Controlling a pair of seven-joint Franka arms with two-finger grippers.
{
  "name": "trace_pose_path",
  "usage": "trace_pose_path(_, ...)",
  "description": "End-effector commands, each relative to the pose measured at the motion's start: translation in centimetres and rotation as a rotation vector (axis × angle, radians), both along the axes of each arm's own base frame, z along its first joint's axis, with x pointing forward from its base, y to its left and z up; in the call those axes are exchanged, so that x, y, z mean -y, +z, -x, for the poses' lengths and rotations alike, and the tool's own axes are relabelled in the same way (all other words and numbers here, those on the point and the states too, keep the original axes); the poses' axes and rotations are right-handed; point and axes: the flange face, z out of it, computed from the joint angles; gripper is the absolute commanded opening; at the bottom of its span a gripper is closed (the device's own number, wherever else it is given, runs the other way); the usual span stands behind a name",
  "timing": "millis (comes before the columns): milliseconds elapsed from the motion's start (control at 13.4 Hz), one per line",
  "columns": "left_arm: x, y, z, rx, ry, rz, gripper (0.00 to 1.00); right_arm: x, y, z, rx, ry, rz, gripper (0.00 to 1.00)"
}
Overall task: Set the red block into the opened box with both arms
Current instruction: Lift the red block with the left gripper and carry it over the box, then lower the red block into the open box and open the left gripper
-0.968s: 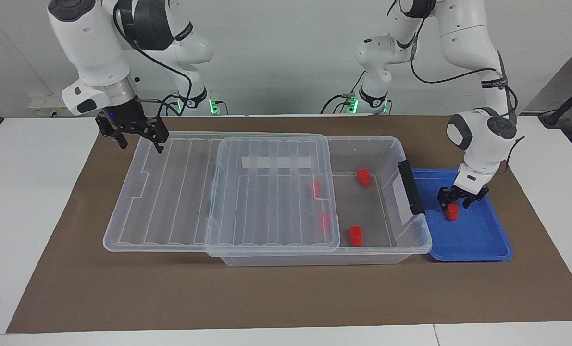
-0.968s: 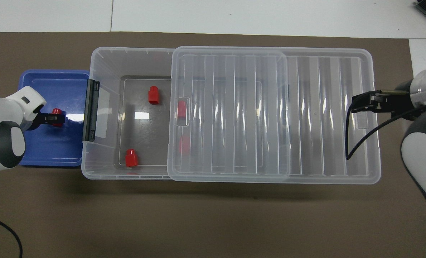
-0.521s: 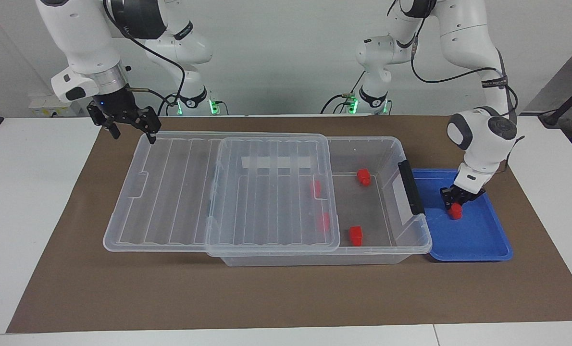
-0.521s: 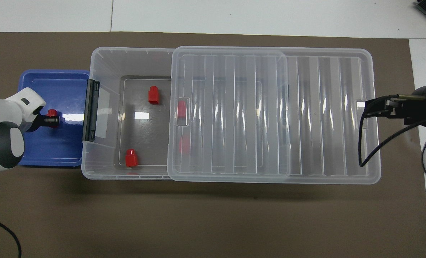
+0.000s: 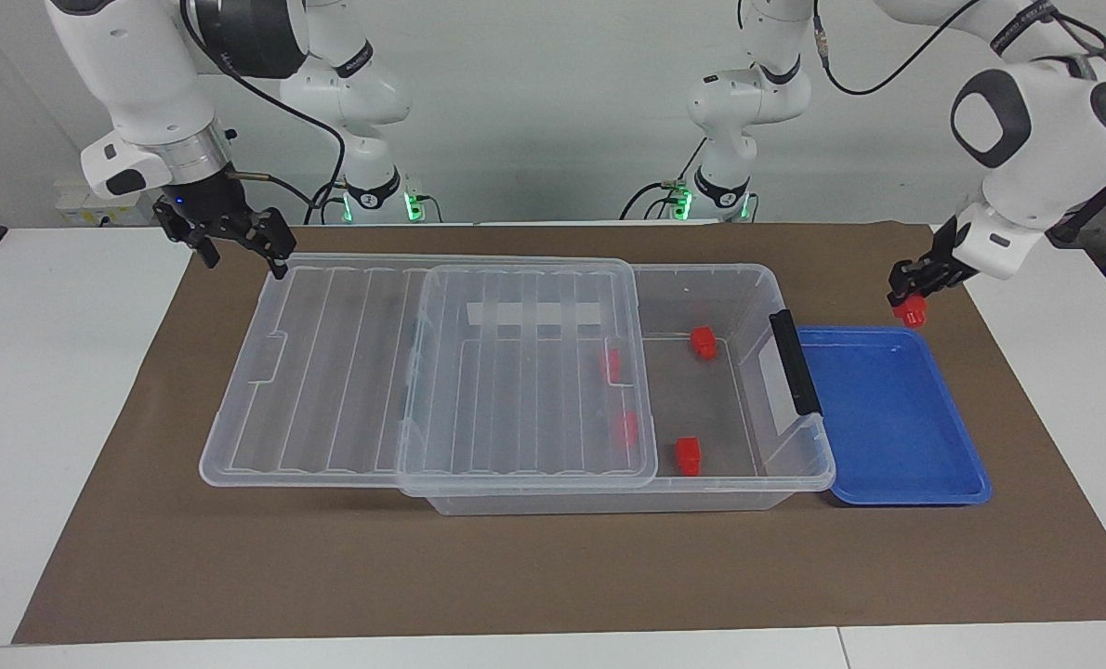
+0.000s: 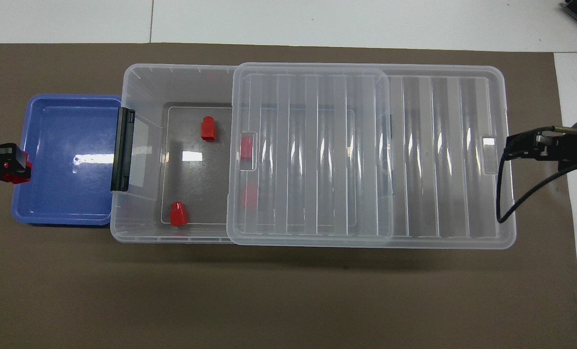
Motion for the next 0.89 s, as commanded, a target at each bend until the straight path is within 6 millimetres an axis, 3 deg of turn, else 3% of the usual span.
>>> trace_pose_path(0, 8.1, 0.3, -0.3, 0.006, 0.142, -0.011, 0.00, 0.0, 0.1, 0.5, -0.006, -0.006, 0.000, 1.00)
trace_pose_path(149, 13.7, -0.6, -0.7, 0.103, 0.234, 0.015, 0.00, 0.1, 0.0, 0.5, -0.007, -0.008, 0.000, 1.00)
trace_pose_path(372, 19.8, -2.4, -1.5, 0.237, 0.279, 0.078, 0.00, 0.1, 0.1, 0.5, -0.006, -0.008, 0.000, 1.00)
trace_pose_path(521, 22.2, -5.6, -2.2, 0.289, 0.262, 0.096, 0.00, 0.1, 0.1, 0.5, -0.006, -0.008, 0.000, 1.00)
trace_pose_path(819, 23.2, -14.2, -1.0, 0.345, 0.197, 0.058, 0.00, 0.1, 0.0, 0.5, -0.007, -0.008, 0.000, 1.00)
